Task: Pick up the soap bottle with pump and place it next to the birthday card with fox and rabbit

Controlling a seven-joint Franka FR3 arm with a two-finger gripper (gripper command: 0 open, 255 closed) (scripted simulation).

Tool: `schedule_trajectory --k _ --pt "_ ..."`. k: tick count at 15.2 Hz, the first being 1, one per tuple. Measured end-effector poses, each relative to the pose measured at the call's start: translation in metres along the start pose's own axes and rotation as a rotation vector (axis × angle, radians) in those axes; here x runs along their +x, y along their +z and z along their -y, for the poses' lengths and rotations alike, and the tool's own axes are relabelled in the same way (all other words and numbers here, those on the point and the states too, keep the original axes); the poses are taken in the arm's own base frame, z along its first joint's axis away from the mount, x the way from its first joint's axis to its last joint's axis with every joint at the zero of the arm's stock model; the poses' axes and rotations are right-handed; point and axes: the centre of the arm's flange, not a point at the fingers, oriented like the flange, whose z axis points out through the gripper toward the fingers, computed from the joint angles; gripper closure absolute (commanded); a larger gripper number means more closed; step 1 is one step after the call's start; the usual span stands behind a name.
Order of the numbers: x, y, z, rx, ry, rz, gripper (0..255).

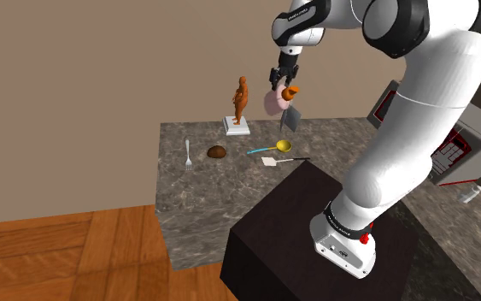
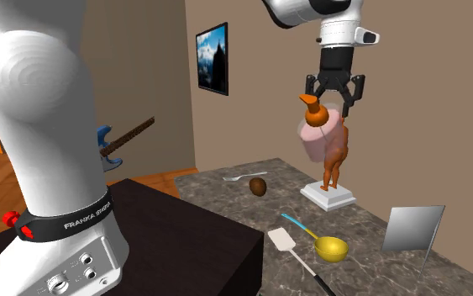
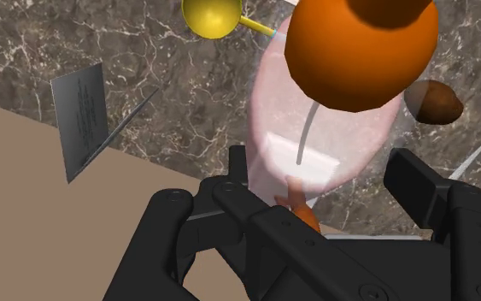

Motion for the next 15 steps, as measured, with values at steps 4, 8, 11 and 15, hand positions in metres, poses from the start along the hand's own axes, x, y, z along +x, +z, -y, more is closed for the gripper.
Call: schedule_trajectory --k 4,8,11,15 --pt "0.025 0.001 -0.049 0.000 0.000 0.000 255" --pt "0.053 0.002 -0.094 0.000 0.000 0.000 255" --pt "0.057 0.012 -0.106 0.000 -0.001 0.000 255" --pt "0.056 0.033 -0.108 0.000 -0.002 0.000 255"
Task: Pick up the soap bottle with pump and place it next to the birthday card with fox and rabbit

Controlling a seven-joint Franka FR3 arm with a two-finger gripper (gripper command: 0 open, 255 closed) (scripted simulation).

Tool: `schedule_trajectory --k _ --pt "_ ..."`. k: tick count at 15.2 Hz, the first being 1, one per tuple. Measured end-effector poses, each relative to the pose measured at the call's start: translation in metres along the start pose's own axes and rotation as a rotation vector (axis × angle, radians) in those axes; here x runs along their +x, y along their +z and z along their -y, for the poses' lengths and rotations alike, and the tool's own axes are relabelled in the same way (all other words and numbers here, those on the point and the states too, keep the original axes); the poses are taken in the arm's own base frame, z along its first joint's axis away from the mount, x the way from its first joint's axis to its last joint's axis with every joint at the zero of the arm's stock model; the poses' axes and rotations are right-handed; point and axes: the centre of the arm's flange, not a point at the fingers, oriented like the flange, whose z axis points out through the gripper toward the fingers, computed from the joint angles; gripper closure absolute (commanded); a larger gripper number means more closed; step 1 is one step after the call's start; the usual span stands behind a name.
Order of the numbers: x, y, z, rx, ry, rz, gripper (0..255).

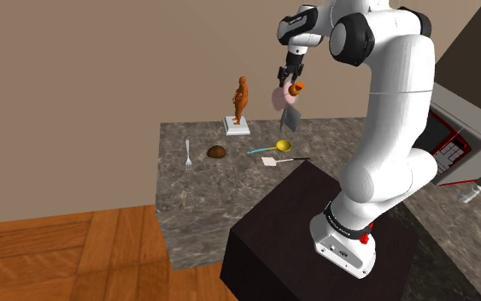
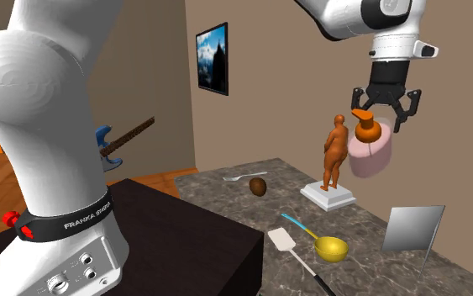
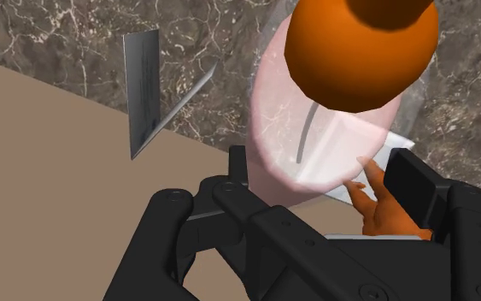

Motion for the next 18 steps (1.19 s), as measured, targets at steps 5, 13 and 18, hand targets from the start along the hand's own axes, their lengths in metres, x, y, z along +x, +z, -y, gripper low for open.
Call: schedule_trajectory --k 5,13,18 --pt "0.001 0.025 0.001 0.000 0.000 0.000 255" --pt "0.002 0.068 0.003 0.000 0.000 0.000 255" --pt "0.001 0.095 0.003 0.000 0.000 0.000 255"
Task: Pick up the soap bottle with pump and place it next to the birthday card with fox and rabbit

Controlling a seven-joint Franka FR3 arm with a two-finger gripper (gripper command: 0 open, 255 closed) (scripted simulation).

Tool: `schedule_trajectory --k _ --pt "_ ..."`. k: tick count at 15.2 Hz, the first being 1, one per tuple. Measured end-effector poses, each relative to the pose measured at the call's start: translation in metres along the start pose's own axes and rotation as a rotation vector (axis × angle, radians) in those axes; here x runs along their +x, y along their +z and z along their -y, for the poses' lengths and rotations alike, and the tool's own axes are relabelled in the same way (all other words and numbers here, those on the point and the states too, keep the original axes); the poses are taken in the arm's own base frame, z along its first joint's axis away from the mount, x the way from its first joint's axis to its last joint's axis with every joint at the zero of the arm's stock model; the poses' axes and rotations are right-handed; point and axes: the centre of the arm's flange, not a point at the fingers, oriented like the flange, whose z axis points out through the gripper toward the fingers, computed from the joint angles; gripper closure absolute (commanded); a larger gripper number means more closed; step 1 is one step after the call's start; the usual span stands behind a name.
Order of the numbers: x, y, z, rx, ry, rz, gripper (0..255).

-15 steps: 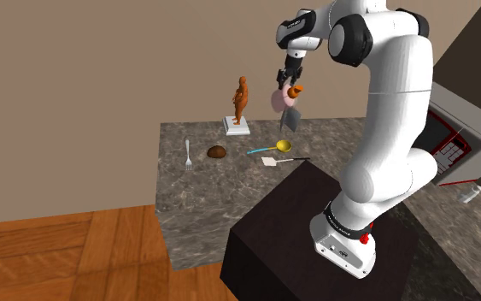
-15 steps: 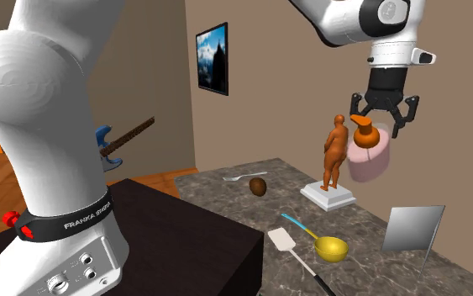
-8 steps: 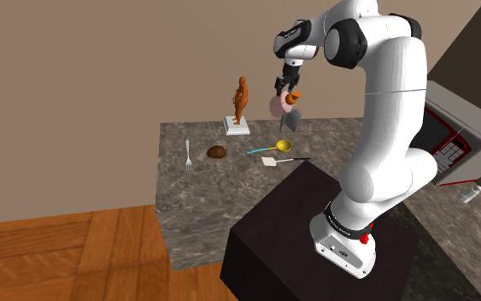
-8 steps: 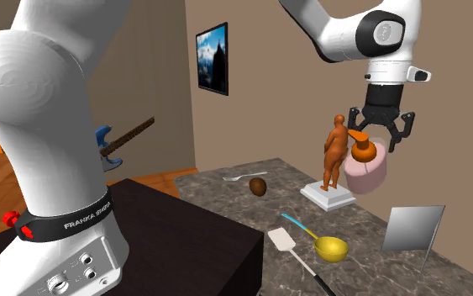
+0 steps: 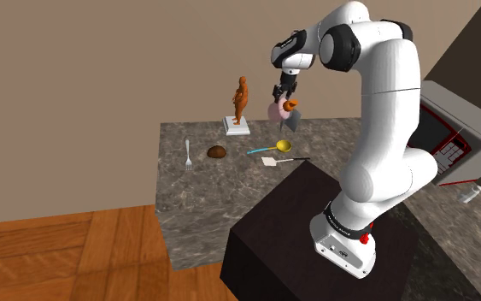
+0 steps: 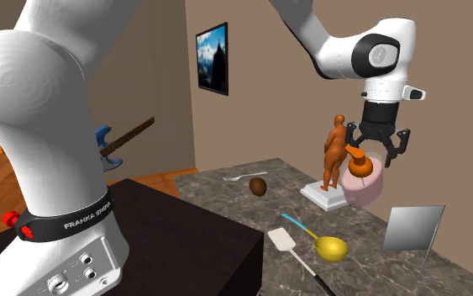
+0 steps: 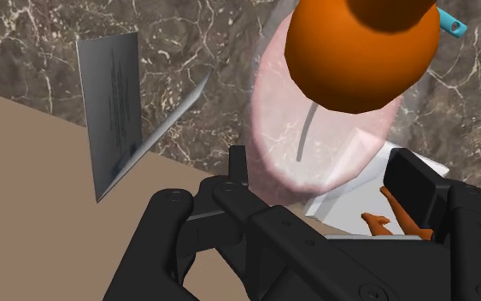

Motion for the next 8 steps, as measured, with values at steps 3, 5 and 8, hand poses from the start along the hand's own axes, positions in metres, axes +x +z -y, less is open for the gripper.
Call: schedule_trajectory --k 3,5,8 --pt "0.000 0.015 0.001 0.000 0.000 0.000 255" --pt "0.000 0.026 0.000 0.000 0.000 0.000 255" --pt "0.001 0.042 0.000 0.000 0.000 0.000 255"
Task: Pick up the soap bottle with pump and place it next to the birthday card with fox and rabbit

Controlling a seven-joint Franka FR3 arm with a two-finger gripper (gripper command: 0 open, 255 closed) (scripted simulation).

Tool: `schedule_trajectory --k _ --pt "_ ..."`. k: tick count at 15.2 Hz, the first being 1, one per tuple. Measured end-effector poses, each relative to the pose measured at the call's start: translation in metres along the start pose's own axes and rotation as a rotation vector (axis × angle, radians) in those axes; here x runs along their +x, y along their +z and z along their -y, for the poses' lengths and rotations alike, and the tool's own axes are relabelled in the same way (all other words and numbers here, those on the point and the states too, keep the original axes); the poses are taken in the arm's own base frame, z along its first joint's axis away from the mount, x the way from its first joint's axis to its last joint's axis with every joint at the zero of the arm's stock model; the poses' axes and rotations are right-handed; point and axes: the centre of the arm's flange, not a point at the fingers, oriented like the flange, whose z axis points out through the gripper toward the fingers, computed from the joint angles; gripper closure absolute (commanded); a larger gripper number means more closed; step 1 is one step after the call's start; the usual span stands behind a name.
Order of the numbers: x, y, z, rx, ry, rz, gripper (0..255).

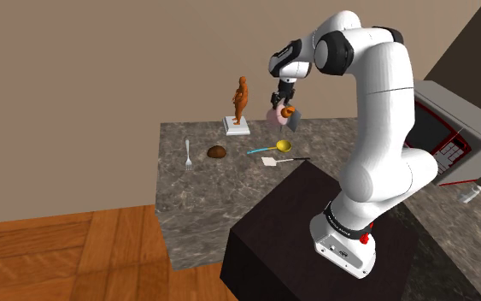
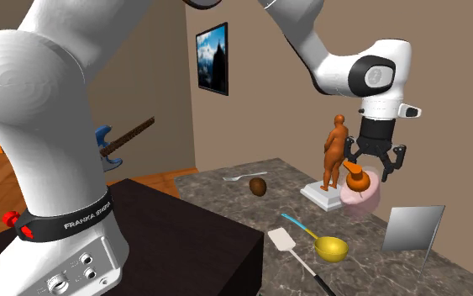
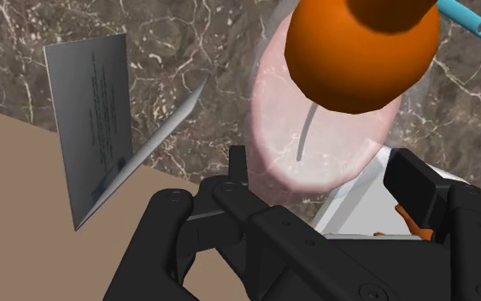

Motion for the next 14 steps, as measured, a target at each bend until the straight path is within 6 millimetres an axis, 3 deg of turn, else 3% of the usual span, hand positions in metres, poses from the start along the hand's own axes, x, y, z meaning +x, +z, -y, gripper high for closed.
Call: schedule_trajectory --k 14 --pt "0.001 0.071 0.002 -0.003 0.000 -0.007 255"
